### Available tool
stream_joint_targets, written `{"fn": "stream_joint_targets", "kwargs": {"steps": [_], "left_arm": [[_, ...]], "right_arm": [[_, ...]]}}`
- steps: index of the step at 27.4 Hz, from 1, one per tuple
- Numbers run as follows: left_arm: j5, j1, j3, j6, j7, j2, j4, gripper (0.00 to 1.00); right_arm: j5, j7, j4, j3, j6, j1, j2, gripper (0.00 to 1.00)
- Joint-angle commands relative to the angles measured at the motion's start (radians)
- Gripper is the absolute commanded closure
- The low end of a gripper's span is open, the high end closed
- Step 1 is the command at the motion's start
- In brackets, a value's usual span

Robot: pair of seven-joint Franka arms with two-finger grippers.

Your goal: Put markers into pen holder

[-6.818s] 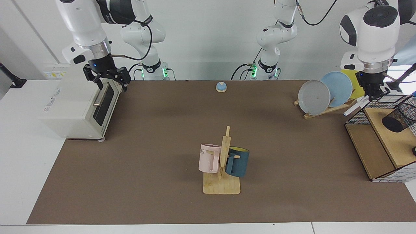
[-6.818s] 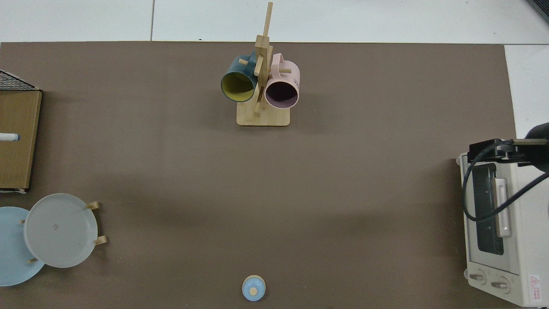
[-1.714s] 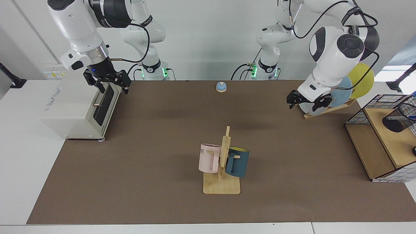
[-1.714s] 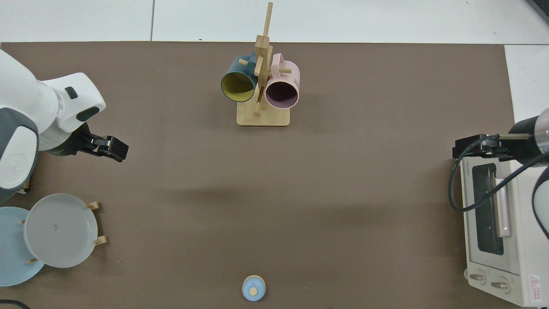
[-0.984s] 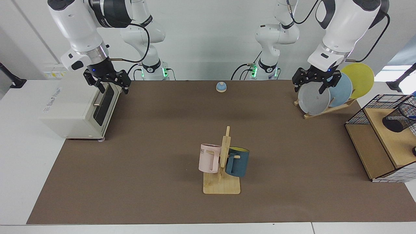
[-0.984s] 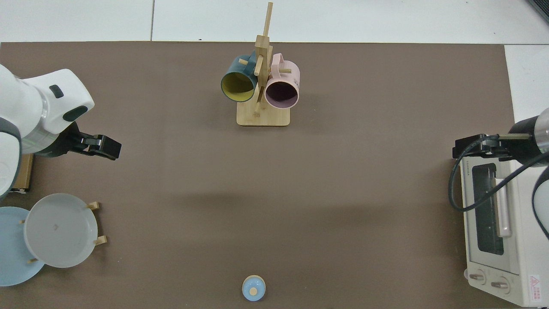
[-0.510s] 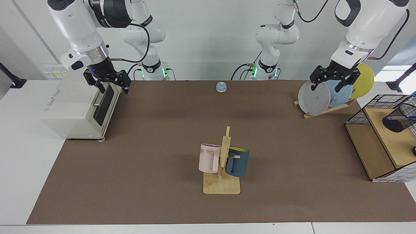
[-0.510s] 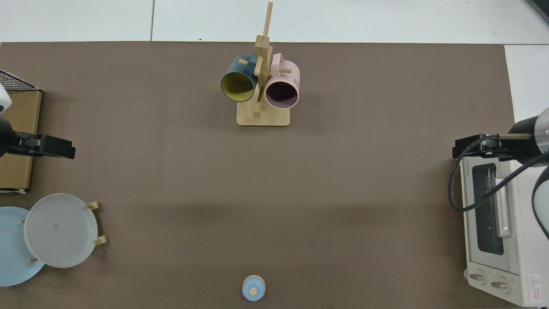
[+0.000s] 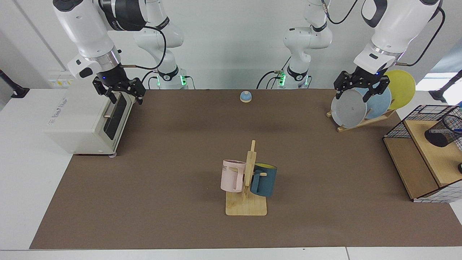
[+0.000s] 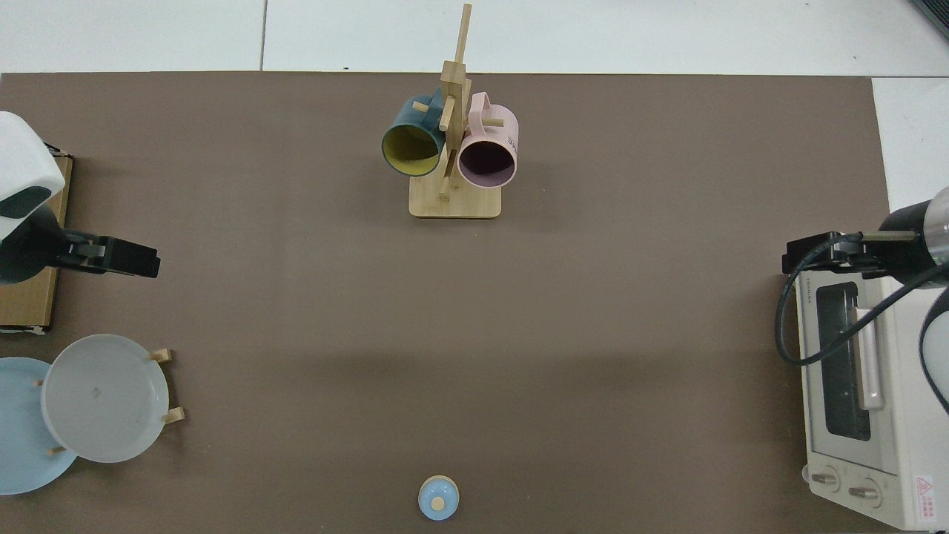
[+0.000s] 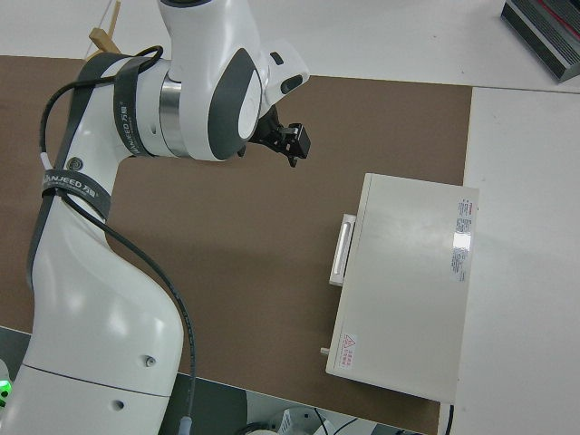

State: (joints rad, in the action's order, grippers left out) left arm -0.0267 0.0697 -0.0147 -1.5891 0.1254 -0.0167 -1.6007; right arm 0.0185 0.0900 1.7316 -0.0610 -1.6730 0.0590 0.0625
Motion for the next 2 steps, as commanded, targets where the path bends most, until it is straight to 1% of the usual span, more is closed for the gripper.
{"fn": "stream_joint_targets", "kwargs": {"steps": [1, 2], "left_arm": [[0.008, -0.019, 0.013, 0.028, 0.008, -0.011, 0.010, 0.00], [0.008, -0.018, 0.013, 0.029, 0.008, -0.011, 0.010, 0.00]], "right_arm": [[0.014, -0.010, 0.026, 0.001, -0.019, -0.005, 0.020, 0.00], [0.012, -0.010, 0.026, 0.001, -0.019, -0.005, 0.020, 0.00]]}}
